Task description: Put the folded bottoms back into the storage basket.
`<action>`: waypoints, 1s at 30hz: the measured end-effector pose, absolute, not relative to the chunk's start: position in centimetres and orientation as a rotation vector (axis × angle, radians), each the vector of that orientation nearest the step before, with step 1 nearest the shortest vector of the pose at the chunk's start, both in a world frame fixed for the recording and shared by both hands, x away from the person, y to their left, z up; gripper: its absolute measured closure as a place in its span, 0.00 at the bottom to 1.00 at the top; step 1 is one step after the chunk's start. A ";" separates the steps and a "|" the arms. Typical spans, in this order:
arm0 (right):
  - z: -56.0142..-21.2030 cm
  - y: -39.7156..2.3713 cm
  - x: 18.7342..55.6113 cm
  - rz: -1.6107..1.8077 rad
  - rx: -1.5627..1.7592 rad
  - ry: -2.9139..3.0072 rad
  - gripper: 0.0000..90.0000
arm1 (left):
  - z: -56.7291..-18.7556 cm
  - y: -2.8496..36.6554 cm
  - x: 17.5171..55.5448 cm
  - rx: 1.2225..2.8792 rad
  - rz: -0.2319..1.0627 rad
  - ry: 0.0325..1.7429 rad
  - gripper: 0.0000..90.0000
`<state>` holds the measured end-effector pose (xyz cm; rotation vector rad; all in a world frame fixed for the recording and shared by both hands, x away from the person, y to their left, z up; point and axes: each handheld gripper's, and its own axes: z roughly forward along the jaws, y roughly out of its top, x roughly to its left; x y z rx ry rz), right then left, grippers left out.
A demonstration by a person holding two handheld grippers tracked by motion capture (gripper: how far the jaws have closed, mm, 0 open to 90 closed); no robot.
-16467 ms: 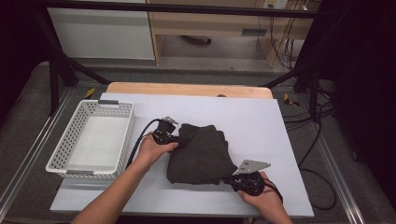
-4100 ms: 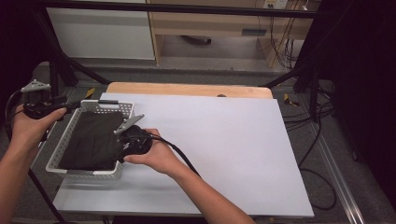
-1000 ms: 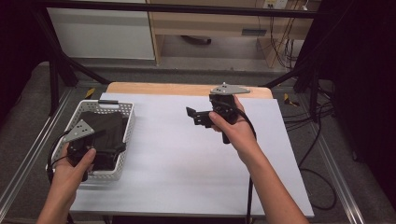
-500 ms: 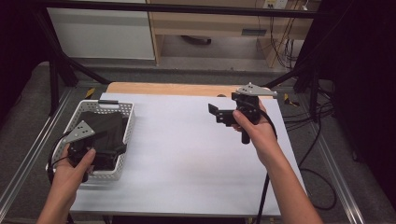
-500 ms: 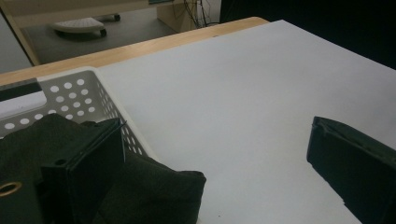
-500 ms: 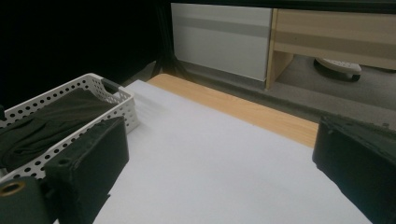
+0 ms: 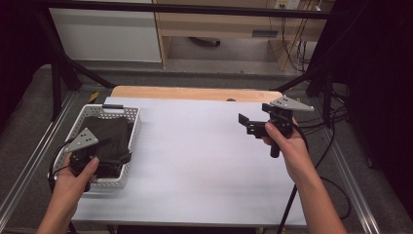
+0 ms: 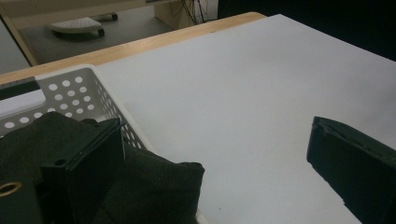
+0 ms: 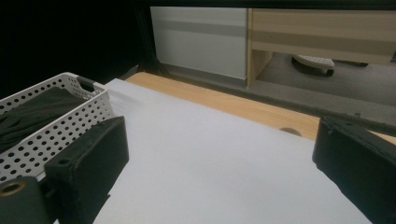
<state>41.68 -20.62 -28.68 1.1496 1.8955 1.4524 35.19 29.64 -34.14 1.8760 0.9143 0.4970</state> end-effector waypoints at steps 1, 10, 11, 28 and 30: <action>-28.8 -20.9 41.6 1.453 1.152 1.887 0.04 | -34.2 29.6 35.2 1.876 0.497 0.914 0.05; -30.2 -23.0 40.3 1.440 1.168 1.851 0.05 | -34.7 29.9 35.2 1.883 0.496 0.926 0.05; -30.3 -23.2 40.2 1.437 1.172 1.849 0.05 | -34.8 29.9 35.2 1.884 0.495 0.925 0.05; -33.3 -26.4 36.8 1.424 1.174 1.815 0.05 | -35.0 30.1 35.1 1.897 0.496 0.922 0.05; -33.6 -26.7 36.4 1.424 1.176 1.811 0.04 | -35.1 30.1 35.1 1.896 0.492 0.922 0.05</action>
